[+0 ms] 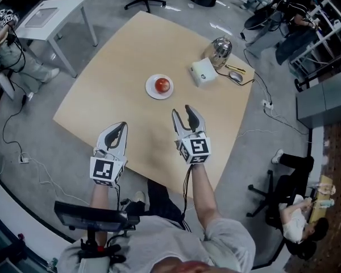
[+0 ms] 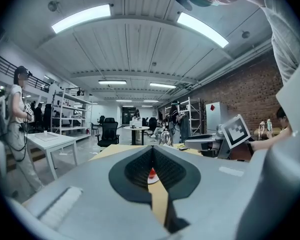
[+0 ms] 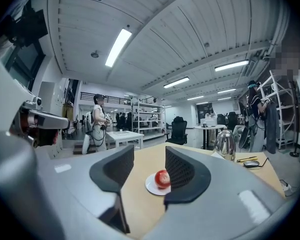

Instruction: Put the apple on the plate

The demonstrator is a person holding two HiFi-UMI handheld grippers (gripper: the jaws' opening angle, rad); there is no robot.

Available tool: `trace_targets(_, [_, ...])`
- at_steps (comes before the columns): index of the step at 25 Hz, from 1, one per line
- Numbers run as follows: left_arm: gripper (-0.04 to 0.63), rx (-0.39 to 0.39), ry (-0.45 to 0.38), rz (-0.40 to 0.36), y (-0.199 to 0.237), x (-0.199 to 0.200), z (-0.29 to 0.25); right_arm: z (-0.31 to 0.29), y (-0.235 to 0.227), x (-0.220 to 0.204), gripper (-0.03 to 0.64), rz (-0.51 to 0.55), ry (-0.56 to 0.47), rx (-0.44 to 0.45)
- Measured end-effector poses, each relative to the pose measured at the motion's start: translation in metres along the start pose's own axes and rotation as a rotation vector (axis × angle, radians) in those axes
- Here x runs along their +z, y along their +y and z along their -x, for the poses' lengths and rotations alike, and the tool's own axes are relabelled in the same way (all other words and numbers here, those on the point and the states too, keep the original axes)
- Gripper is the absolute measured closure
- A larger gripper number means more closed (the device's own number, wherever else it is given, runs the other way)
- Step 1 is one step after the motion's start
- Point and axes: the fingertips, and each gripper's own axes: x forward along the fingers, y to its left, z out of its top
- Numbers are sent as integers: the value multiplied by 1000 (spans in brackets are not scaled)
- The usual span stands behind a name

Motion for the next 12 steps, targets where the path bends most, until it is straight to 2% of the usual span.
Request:
trace_targets(9, [575,-24,-14,-9,-10,-2,4,20,-3,3,433,2,-15,-33])
trace_targets(12, [575,-22,-16,-11,-15,10,22,38,6,16,453,5,-26,-48])
